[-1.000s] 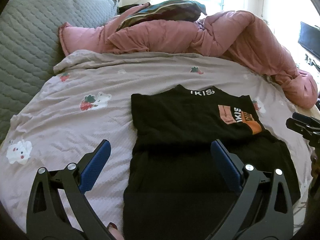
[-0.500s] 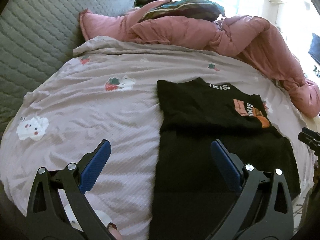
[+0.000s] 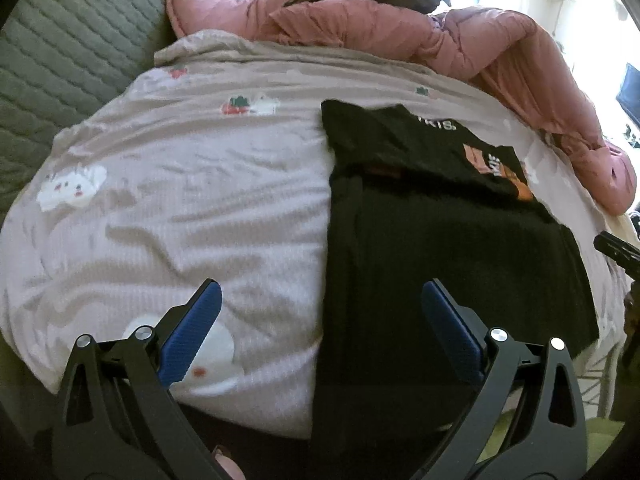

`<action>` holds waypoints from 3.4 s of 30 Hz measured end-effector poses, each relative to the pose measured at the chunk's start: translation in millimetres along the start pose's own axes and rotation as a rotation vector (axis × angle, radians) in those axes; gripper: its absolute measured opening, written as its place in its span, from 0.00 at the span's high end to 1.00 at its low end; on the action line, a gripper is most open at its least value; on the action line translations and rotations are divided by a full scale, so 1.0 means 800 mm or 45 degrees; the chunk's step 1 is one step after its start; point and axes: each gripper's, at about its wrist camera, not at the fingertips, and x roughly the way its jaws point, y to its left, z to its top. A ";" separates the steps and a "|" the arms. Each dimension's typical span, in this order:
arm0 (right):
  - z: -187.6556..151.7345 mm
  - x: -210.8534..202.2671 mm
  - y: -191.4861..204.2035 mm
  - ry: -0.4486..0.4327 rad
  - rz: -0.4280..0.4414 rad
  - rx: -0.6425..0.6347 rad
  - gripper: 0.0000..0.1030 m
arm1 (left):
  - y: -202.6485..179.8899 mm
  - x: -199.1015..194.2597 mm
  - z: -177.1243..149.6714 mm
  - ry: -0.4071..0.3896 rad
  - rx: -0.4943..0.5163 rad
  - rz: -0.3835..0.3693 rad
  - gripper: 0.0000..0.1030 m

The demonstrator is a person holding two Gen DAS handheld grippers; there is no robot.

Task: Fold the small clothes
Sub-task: 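Close the left tool on the sweatshirt hem while the right tool grasps the hem too, then lift the hem with both tools, fold it over toward the collar, open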

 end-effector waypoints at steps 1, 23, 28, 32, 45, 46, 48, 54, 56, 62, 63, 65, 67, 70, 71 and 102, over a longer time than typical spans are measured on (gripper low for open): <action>-0.002 -0.001 0.000 0.003 0.003 -0.001 0.08 | 0.000 0.000 -0.004 0.010 -0.002 -0.008 0.09; -0.044 -0.010 -0.011 0.073 0.019 -0.005 0.08 | -0.004 0.028 -0.059 0.255 -0.026 -0.106 0.76; -0.063 -0.014 -0.028 0.128 0.036 0.021 0.10 | -0.003 0.031 -0.061 0.264 -0.044 -0.114 0.76; -0.076 -0.019 -0.041 0.175 0.085 0.062 0.28 | -0.005 0.033 -0.060 0.260 -0.035 -0.116 0.79; -0.109 -0.009 -0.062 0.313 0.120 0.109 0.67 | -0.007 0.036 -0.061 0.264 -0.044 -0.146 0.88; -0.110 -0.008 -0.064 0.311 0.132 0.118 0.67 | -0.007 0.036 -0.061 0.264 -0.044 -0.146 0.88; -0.111 -0.007 -0.067 0.301 0.160 0.134 0.67 | -0.007 0.036 -0.061 0.265 -0.046 -0.148 0.88; -0.103 -0.008 -0.066 0.269 0.223 0.145 0.89 | -0.005 0.039 -0.061 0.256 -0.063 -0.153 0.90; -0.096 -0.014 -0.065 0.239 0.243 0.131 0.91 | -0.005 0.036 -0.060 0.242 -0.062 -0.152 0.95; -0.068 -0.043 -0.071 0.076 0.344 0.114 0.92 | -0.001 0.010 -0.044 0.157 -0.105 -0.206 0.96; -0.062 -0.046 -0.071 0.052 0.352 0.110 0.92 | 0.001 0.003 -0.037 0.131 -0.122 -0.227 0.96; -0.045 -0.054 -0.074 -0.023 0.382 0.111 0.92 | 0.003 -0.005 -0.025 0.099 -0.140 -0.252 0.96; -0.030 -0.057 -0.077 -0.078 0.389 0.113 0.92 | 0.004 -0.012 -0.008 0.061 -0.163 -0.277 0.96; -0.012 -0.058 -0.085 -0.134 0.391 0.141 0.92 | 0.009 -0.017 0.015 0.016 -0.189 -0.267 0.96; -0.008 -0.057 -0.089 -0.151 0.389 0.153 0.92 | 0.011 -0.017 0.021 0.005 -0.200 -0.260 0.96; 0.144 0.043 -0.122 -0.280 0.167 0.215 0.92 | -0.008 0.073 0.214 -0.152 -0.250 -0.194 0.96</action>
